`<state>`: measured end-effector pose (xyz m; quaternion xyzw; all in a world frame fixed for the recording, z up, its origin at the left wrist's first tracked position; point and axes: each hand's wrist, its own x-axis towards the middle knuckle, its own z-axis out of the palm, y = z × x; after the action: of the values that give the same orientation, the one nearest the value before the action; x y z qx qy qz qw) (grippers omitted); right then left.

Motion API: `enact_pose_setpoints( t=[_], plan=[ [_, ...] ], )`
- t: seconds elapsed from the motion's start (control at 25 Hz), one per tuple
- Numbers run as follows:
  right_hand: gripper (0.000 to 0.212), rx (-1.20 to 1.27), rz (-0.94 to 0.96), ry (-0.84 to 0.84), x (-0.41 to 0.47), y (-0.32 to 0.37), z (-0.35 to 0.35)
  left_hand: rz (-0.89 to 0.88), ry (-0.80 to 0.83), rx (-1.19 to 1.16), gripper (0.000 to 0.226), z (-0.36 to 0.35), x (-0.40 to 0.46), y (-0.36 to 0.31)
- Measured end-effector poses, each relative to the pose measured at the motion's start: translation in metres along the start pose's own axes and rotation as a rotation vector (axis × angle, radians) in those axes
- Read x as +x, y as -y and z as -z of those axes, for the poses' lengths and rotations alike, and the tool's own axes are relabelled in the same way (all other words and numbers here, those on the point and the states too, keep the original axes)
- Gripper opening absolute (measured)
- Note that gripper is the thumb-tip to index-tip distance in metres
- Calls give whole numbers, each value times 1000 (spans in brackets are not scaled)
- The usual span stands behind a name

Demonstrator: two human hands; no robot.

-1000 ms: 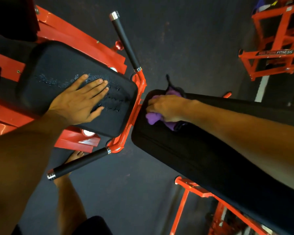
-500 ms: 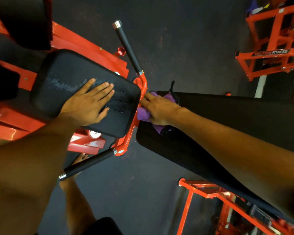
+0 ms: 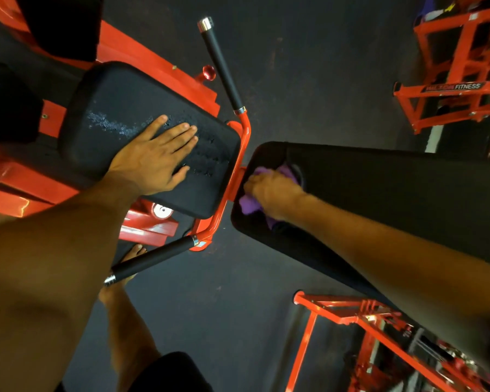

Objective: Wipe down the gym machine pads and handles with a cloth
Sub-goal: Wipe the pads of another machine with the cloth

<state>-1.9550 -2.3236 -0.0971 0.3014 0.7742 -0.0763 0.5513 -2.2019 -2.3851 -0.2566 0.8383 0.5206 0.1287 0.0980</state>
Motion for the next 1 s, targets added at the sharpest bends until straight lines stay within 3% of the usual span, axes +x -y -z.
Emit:
enact_pose_setpoints(
  t=[0.08,0.16,0.28,0.36,0.44,0.52,0.64,0.84,0.92,1.0],
  plan=[
    [44,-8,-54,-47,28,-12,16,2,-15,-10,71,1,1,1],
    [42,-28,13,5,40,9,13,2,-34,-25,70,-1,3,-1],
    [41,41,200,148,10,41,-5,12,-70,-13,68,-4,1,0],
    [32,182,225,165,-27,36,14,9,-75,-14,68,-3,-1,1],
    [41,190,108,90,-67,19,36,6,-50,-19,70,0,0,-1],
    [62,-5,-67,11,-117,-1,43,12,-22,-29,71,2,2,0],
    [63,-144,-274,-41,-141,-16,38,9,-16,3,71,-1,0,-2],
    [68,-20,-161,44,-46,35,28,5,-56,3,71,-7,-2,-1],
    [62,-29,-47,101,-71,50,13,-3,-41,-13,72,-5,1,0],
    [52,-2,33,27,-126,42,-2,13,-47,2,72,-6,0,-1]
  ],
)
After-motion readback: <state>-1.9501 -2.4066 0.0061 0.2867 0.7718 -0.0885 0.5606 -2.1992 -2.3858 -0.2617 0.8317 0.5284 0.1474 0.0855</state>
